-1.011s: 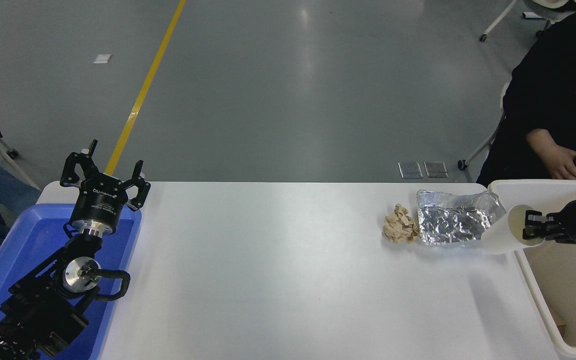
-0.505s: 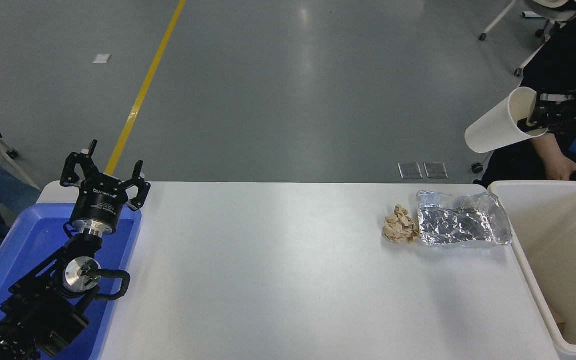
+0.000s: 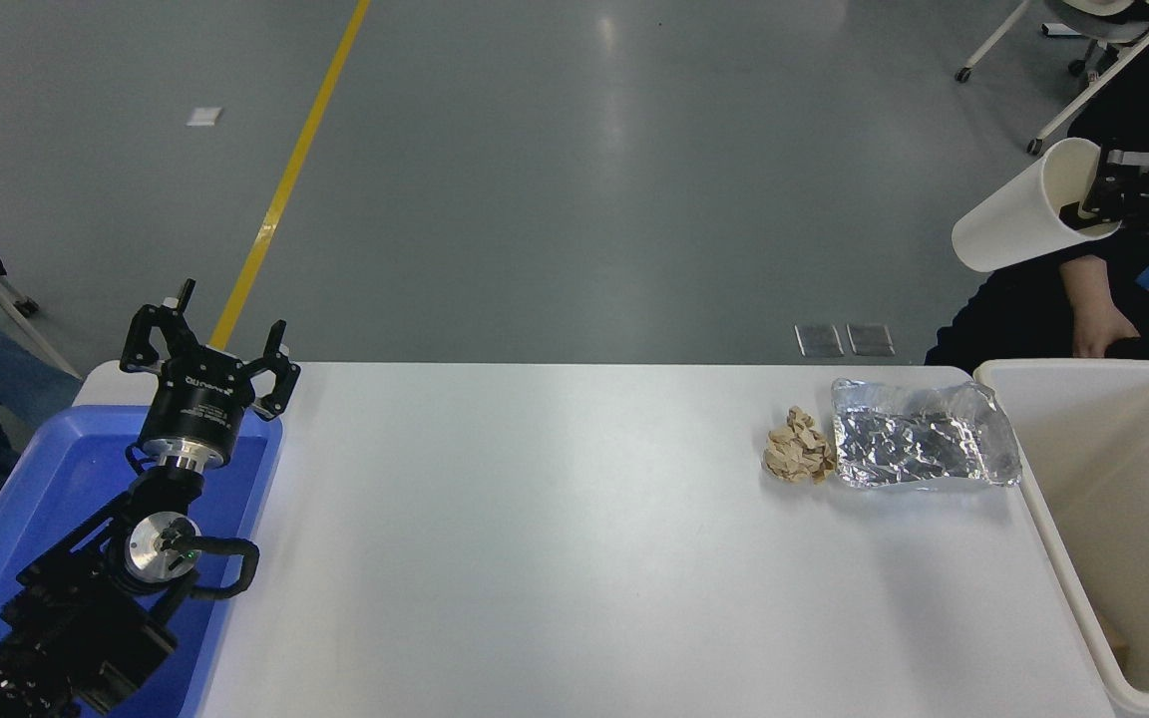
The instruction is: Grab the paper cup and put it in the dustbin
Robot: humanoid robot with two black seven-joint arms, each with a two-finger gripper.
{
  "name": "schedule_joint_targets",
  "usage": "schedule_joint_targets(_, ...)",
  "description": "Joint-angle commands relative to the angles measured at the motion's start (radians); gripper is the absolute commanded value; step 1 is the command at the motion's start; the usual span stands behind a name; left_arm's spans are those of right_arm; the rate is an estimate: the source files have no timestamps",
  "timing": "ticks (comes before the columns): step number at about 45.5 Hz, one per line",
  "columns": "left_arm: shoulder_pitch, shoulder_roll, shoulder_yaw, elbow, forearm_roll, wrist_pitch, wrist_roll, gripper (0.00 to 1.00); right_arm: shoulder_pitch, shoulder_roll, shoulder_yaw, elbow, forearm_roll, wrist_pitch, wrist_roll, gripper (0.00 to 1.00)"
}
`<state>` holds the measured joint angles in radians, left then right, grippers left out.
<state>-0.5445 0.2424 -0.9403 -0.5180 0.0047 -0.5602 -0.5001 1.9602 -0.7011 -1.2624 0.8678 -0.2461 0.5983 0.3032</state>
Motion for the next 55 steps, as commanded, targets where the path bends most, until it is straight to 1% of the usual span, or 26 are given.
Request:
schedule_joint_targets(1, 0.000, 0.000, 0.000, 0.000, 0.000, 0.000, 0.000, 0.98, -0.377, 0.008, 0.009, -0.406, 0.186, -0.041, -0.006, 0.00)
schedule_joint_targets(7, 0.000, 0.000, 0.000, 0.001, 0.000, 0.000, 0.000, 0.98, -0.555, 0.025, 0.011, -0.522, 0.283, -0.109, -0.039, 0.00)
schedule_joint_targets(12, 0.000, 0.000, 0.000, 0.000, 0.000, 0.000, 0.000, 0.98, -0.656, 0.025, 0.024, -0.569, 0.324, -0.182, -0.073, 0.00)
schedule_joint_targets(16, 0.000, 0.000, 0.000, 0.001, 0.000, 0.000, 0.000, 0.98, -0.742, 0.025, 0.084, -0.576, 0.355, -0.251, -0.125, 0.00)
schedule_joint_targets(21, 0.000, 0.000, 0.000, 0.000, 0.000, 0.000, 0.000, 0.98, -0.851, 0.023, 0.181, -0.579, 0.367, -0.333, -0.209, 0.00)
schedule_joint_targets(25, 0.000, 0.000, 0.000, 0.000, 0.000, -0.001, 0.000, 0.98, -0.940, 0.025, 0.265, -0.593, 0.369, -0.394, -0.266, 0.00)
schedule_joint_targets(27, 0.000, 0.000, 0.000, 0.000, 0.000, 0.000, 0.000, 0.98, -0.977, 0.026, 0.304, -0.601, 0.369, -0.408, -0.279, 0.00)
schedule_joint_targets(33, 0.000, 0.000, 0.000, 0.000, 0.000, -0.001, 0.000, 0.98, -1.087, 0.049, 0.405, -0.648, 0.367, -0.434, -0.296, 0.00)
schedule_joint_targets(44, 0.000, 0.000, 0.000, 0.000, 0.000, 0.000, 0.000, 0.98, -1.250, 0.132, 0.515, -0.705, 0.369, -0.475, -0.302, 0.00)
schedule_joint_targets(55, 0.000, 0.000, 0.000, 0.000, 0.000, 0.000, 0.000, 0.98, -1.305, 0.166, 0.555, -0.705, 0.369, -0.502, -0.302, 0.00)
